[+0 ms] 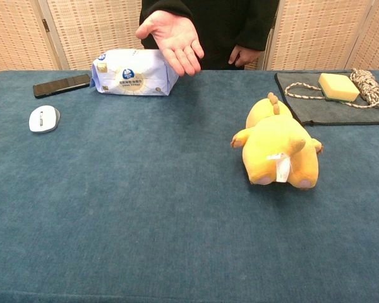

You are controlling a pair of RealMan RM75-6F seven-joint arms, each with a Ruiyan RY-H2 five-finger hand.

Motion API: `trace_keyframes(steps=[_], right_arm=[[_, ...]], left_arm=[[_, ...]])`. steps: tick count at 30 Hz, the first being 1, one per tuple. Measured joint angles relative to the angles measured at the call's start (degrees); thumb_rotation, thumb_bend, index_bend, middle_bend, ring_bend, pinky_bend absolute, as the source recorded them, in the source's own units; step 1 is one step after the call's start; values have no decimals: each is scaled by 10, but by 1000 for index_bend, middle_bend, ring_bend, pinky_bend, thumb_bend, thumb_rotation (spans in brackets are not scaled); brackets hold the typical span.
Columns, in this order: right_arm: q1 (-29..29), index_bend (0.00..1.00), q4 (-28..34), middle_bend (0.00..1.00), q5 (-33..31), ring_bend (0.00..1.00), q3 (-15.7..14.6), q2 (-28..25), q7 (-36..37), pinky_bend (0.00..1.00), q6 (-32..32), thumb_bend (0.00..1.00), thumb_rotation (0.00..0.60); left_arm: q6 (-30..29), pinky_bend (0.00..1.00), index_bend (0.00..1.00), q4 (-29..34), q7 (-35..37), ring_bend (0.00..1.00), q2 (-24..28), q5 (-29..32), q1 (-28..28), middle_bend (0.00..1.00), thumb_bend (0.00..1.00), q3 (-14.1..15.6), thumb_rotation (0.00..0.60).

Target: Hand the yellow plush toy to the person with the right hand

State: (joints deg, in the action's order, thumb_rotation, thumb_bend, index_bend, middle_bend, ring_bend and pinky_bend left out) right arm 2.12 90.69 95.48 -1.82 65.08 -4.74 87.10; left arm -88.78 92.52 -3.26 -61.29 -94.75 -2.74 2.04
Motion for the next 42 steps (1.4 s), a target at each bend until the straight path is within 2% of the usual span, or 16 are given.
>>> trace_keyframes(steps=[10, 14, 18, 23, 29, 36, 38, 39, 40, 42], right_arm=[[13, 0, 1, 0, 4, 0, -3, -4, 22, 0, -22, 116, 600], [53, 0, 16, 0, 13, 0, 2, -21, 34, 0, -71, 116, 600], [103, 0, 50, 0, 9, 0, 22, -35, 31, 0, -129, 115, 600], [171, 0, 83, 0, -47, 0, 58, -31, 22, 0, -231, 116, 600], [257, 0, 80, 0, -148, 0, 90, 33, -23, 0, -341, 115, 600], [303, 0, 8, 0, -195, 0, 101, 142, -82, 0, -371, 120, 600], [311, 0, -18, 4, -197, 0, 100, 167, -95, 0, -369, 157, 600], [312, 0, -28, 24, -196, 5, 99, 177, -100, 13, -366, 178, 600], [313, 3, -41, 75, -194, 39, 99, 187, -105, 79, -357, 212, 600], [313, 133, -59, 254, -185, 195, 98, 204, -109, 334, -336, 281, 600]], left_arm=[[-6, 177, 0, 2, 6, 5, 1, -3, 0, 0, 222, -1, 600], [-4, 177, 0, 1, 6, 5, -1, -10, -2, 0, 222, 0, 600], [-2, 177, 0, 1, 5, 5, -1, -10, -3, 0, 222, 1, 600], [-10, 177, 0, 3, 13, 5, 1, -13, -1, 0, 222, 1, 600], [-13, 177, 0, 0, 29, 5, 7, -10, 1, 0, 222, 1, 600], [-22, 177, 0, -2, 52, 5, 16, -7, 5, 0, 222, -2, 600], [-25, 177, 0, -2, 57, 5, 18, -6, 6, 0, 222, -3, 600], [-25, 177, 0, -3, 58, 5, 19, -5, 6, 0, 222, -3, 600], [-26, 177, 0, -3, 60, 5, 20, -5, 6, 0, 222, -3, 600], [-25, 177, 0, -3, 64, 5, 21, -5, 6, 0, 222, -3, 600]])
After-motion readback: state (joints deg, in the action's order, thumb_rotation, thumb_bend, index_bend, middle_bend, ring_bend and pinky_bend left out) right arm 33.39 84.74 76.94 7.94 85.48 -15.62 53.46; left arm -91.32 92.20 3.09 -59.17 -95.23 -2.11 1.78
